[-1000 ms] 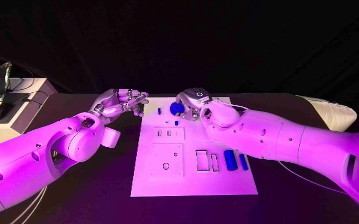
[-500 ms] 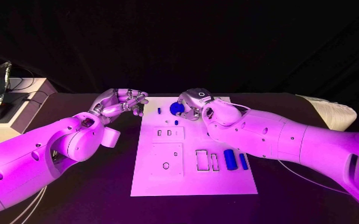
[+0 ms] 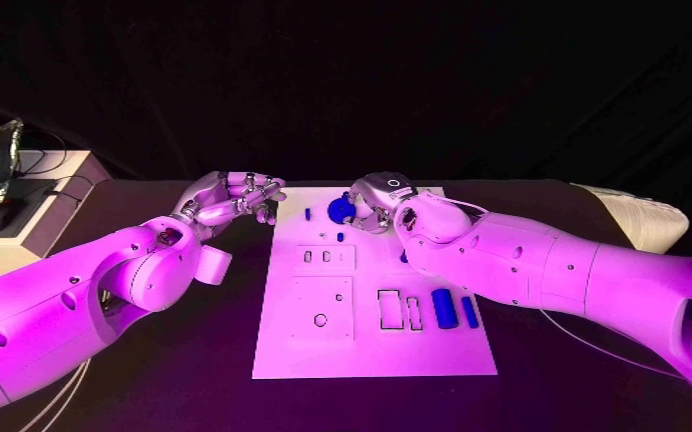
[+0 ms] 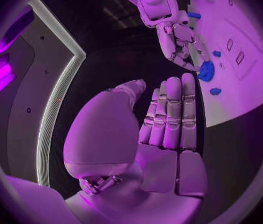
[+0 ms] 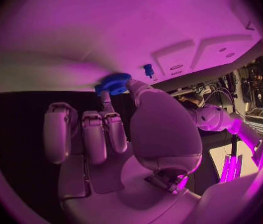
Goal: Assemble the parts on the task board
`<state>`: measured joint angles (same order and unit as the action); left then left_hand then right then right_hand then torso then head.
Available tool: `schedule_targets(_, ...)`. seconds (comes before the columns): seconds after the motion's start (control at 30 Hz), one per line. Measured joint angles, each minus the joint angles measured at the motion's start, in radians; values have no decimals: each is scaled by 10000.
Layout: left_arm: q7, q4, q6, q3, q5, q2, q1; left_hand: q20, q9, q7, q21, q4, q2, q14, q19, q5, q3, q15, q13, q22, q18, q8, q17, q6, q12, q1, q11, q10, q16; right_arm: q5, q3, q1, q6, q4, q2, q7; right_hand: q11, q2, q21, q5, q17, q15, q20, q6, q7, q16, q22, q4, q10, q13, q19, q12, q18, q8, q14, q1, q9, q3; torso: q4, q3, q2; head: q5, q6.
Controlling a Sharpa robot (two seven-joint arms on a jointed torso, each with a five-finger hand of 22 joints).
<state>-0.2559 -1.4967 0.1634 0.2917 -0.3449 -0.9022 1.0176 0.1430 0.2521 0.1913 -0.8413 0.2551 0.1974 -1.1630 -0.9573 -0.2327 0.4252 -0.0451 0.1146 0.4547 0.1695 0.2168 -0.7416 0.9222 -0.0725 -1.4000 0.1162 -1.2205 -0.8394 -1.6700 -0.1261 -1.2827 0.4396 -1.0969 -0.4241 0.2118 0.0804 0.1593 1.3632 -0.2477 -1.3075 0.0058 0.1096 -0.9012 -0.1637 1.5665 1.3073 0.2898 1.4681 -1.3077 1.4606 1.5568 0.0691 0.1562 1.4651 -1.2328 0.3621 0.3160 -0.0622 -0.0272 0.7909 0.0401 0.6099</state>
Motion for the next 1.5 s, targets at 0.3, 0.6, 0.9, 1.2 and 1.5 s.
schedule_targets(0.3, 6, 15, -5, 0, -5, -1, 0, 0, 25, 0, -70, -69, -82, 75, 0, 0, 69, 3, 16, 37, 0, 0, 17, 0, 0, -82, 30, 30, -41, 254, -1, -3, -51, -405, -410, -34, 0, -38, 0, -41, 0, 0, 0, -36, -35, 0, 0, 0, 0, 1, 0, 0, 0, -38, 0, 249, 10, 0, 18, 0, 0, -31, 27)
schedule_targets(0.6, 11, 34, -11, 0, -15, -6, -2, 0, 24, 0, -70, -69, -82, 74, 0, 0, 69, 2, 16, 36, 0, 0, 16, 0, 0, -82, 37, 37, -41, 582, -2, -41, -64, -913, -775, -150, 0, -78, 0, -41, 0, 0, 0, -68, -3, 0, 8, -1, 0, 2, 0, 0, -1, -38, 0, 288, 20, 0, 18, 8, -1, -14, 37)
schedule_targets(0.9, 12, 35, -13, 0, -21, 9, -4, 0, 23, 0, -70, -69, -82, 74, 0, 0, 69, 2, 15, 35, 0, 0, 16, 0, 0, -83, 37, 37, -41, 810, 1, -73, 181, -1269, -909, -292, 0, -119, 0, -138, 0, 0, 0, -99, 28, 0, 7, -51, 0, 3, 0, 40, -1, -38, 0, 329, 34, 176, 12, 10, 0, 9, 21)
schedule_targets(1.2, 12, 38, -16, -1, -24, 9, -4, 0, 22, 0, -70, -69, -82, 74, -1, 0, 68, 2, 14, 34, 0, 0, 16, 0, 0, -83, 37, 37, -40, 962, 2, -77, 326, -1243, -773, -341, 63, -74, 1, -138, 0, 35, 8, 246, -122, 0, 6, -33, -46, 4, 9, 40, -1, -439, 36, 371, -75, 253, 0, -1, 9, 26, 16)
schedule_targets(1.5, 15, 38, -21, -1, -27, 32, -5, 0, 31, 0, -70, -68, -82, 73, 73, 0, 68, 2, 24, 54, 1, 0, 16, 0, 0, -83, 37, 37, -40, 1179, 3, -84, -23, -718, -361, -306, 161, -14, 1, -39, 0, 112, 36, 588, -221, 0, 5, 2, -20, -4, 37, 39, 0, -715, 29, 592, -250, 218, -12, -13, 11, 39, 24)
